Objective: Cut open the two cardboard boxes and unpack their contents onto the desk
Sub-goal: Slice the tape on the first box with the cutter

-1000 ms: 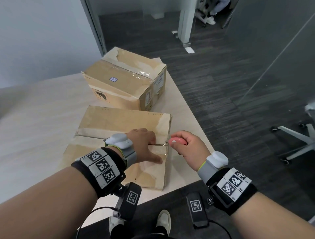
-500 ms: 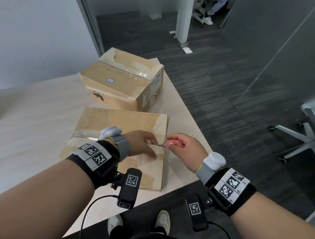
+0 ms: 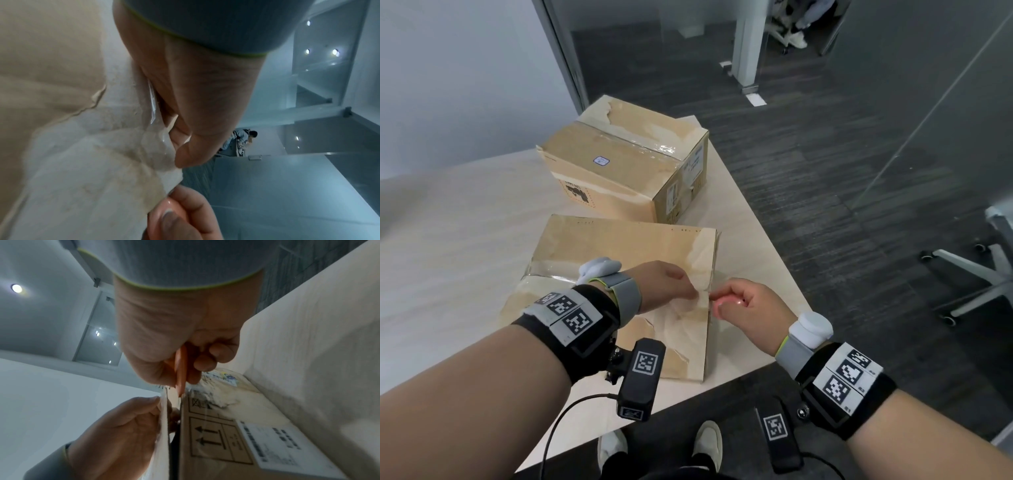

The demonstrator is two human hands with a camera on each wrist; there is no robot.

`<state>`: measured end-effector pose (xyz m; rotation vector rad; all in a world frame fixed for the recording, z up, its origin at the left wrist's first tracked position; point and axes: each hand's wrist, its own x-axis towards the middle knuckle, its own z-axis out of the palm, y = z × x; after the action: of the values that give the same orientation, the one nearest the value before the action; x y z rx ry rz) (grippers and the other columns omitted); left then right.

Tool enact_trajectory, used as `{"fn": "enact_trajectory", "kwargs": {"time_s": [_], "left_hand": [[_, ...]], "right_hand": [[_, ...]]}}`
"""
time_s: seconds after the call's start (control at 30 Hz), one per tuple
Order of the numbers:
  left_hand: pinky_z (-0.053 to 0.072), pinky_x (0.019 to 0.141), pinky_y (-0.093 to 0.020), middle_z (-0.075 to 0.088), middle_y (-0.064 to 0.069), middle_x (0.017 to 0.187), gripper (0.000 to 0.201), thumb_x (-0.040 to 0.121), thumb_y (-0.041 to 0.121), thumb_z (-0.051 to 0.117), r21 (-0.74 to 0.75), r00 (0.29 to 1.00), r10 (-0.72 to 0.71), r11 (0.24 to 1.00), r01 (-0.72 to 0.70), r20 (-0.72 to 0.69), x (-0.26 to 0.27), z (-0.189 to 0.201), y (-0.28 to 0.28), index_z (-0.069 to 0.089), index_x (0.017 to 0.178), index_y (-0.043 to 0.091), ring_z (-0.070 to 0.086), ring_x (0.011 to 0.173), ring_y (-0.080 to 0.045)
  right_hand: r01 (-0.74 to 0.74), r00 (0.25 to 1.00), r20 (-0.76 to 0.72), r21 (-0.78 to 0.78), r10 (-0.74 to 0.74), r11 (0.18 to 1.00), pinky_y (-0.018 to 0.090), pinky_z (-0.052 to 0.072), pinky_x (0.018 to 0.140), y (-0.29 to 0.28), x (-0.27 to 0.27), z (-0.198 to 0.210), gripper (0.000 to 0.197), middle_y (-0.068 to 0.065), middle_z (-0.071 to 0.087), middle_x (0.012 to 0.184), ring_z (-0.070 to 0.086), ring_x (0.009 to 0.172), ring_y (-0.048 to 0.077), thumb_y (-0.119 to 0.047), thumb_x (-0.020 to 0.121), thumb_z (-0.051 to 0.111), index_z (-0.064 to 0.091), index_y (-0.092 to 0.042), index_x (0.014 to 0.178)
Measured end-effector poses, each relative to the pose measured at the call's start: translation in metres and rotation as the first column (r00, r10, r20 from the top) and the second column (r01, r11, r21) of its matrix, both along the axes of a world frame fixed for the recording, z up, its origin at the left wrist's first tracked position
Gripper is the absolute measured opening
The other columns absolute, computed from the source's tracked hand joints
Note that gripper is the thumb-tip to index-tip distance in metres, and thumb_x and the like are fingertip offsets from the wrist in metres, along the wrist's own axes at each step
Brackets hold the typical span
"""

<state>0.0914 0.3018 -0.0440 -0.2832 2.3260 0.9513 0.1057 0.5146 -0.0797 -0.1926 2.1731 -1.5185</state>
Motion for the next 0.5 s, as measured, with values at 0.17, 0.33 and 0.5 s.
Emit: {"fn": "enact_trajectory", "kwargs": {"time_s": [0.17,0.33,0.5], "left_hand": [[0.048,0.067,-0.028,0.066,0.006,0.081,0.022,0.090,0.042,0.064,-0.283,0.974,-0.155,0.954,0.104,-0.167,0.002,0.001,0.006,0.069,0.076,0.026,0.062,0.080,-0.019],[0.044,0.070,-0.031,0.061,0.009,0.096,0.030,0.081,0.054,0.074,-0.475,0.911,-0.335,0.859,0.190,-0.240,-0.003,0.004,0.004,0.058,0.095,0.033,0.059,0.088,-0.018],[0.050,0.075,-0.034,0.056,0.008,0.115,0.058,0.078,0.059,0.075,-0.547,0.876,-0.430,0.797,0.255,-0.219,-0.006,0.001,0.008,0.050,0.125,0.037,0.058,0.100,-0.020]], "right_hand": [[0.073,0.997,0.039,0.001,-0.073,0.997,0.011,0.045,0.061,0.014,-0.002,0.002,0.017,-0.012,0.070,0.074,0.060,0.064,-0.006,-0.008,0.088,0.065,0.075,-0.021,0.090],[0.248,0.967,0.062,-0.044,-0.245,0.968,0.018,0.044,0.056,0.017,-0.013,-0.001,0.016,-0.007,0.064,0.073,0.052,0.058,0.009,-0.012,0.090,0.064,0.073,-0.020,0.100],[0.256,0.966,0.051,-0.075,-0.253,0.964,0.016,0.045,0.055,0.010,-0.016,0.000,0.019,-0.007,0.067,0.077,0.055,0.060,0.010,-0.015,0.092,0.063,0.071,-0.020,0.108]]}}
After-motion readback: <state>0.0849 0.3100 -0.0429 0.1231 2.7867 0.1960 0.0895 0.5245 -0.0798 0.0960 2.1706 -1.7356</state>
